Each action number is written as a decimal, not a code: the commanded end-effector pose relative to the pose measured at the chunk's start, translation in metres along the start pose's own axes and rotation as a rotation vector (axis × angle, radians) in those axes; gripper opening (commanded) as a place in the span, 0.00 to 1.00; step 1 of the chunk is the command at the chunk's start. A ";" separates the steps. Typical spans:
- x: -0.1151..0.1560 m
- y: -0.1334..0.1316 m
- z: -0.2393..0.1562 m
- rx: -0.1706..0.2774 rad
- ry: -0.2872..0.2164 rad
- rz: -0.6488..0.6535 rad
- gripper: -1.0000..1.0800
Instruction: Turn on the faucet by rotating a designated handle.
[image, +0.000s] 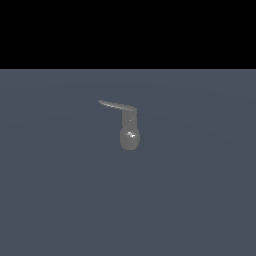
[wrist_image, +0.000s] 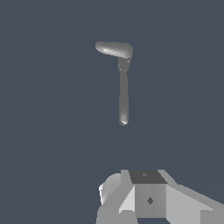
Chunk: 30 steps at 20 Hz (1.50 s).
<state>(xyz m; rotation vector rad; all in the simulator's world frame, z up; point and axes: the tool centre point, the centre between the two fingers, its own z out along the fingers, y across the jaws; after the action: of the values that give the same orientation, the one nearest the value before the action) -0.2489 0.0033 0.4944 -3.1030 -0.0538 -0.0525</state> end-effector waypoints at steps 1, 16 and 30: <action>0.000 0.000 0.000 0.000 0.000 0.000 0.00; 0.015 -0.022 0.025 -0.003 0.000 0.120 0.00; 0.063 -0.068 0.085 -0.010 0.000 0.408 0.00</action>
<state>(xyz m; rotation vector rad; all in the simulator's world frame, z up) -0.1914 0.0712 0.4208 -3.0635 0.5252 -0.0405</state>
